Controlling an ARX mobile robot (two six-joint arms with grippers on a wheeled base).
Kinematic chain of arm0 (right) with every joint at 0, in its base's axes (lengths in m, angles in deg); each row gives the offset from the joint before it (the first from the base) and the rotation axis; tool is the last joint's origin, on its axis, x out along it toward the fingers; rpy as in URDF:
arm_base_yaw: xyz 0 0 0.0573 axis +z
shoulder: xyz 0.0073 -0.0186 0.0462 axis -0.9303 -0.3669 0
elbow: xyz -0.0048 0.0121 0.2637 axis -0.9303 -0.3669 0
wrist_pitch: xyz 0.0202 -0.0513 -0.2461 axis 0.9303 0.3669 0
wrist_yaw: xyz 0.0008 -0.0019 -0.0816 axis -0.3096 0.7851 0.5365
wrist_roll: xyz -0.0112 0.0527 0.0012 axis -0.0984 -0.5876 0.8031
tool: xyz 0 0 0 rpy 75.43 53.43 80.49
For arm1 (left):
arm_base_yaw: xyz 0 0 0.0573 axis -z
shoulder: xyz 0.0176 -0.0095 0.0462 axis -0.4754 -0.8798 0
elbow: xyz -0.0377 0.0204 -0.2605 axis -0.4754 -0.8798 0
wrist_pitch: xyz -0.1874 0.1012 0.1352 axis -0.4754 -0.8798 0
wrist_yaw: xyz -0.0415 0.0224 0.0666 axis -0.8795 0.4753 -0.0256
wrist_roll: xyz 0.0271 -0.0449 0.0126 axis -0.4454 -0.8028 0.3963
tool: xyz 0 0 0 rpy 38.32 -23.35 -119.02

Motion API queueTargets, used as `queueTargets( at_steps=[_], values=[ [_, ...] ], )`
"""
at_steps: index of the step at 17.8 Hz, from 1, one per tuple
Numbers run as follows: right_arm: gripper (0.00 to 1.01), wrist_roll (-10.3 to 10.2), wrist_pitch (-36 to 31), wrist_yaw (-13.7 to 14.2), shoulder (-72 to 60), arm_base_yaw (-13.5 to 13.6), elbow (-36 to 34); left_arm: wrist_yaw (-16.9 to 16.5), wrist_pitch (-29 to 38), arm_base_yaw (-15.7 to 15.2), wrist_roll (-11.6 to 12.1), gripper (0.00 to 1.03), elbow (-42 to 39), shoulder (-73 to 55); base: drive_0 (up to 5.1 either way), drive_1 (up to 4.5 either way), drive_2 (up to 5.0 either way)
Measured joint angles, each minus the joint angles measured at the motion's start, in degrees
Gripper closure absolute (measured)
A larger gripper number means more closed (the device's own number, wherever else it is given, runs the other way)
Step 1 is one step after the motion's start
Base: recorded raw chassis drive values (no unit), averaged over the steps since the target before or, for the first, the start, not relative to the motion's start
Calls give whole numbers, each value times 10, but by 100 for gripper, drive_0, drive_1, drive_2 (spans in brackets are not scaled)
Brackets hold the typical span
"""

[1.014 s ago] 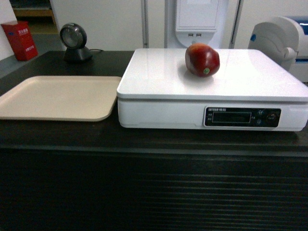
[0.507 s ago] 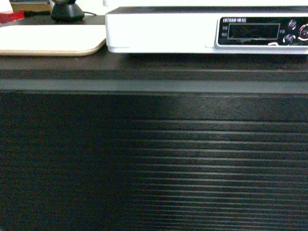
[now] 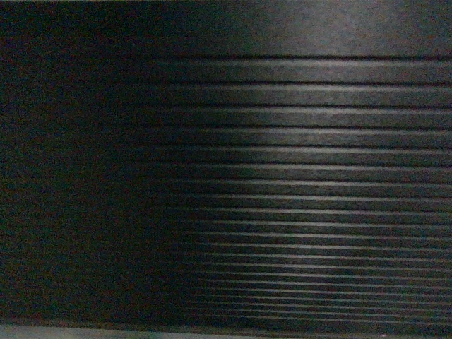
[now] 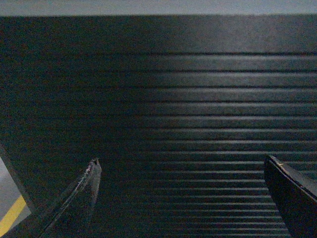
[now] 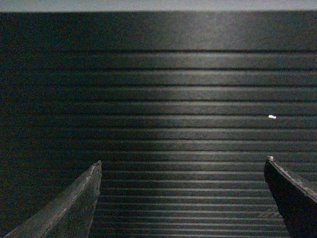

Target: Place dark red mango on scale at checkout

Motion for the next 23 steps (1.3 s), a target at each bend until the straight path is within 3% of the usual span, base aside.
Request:
queueTargets(
  at_steps=[23],
  values=[
    [3,0,0,0,0,0,0,0,-1,0,0,5,0,0,0,0,0]
  ],
)
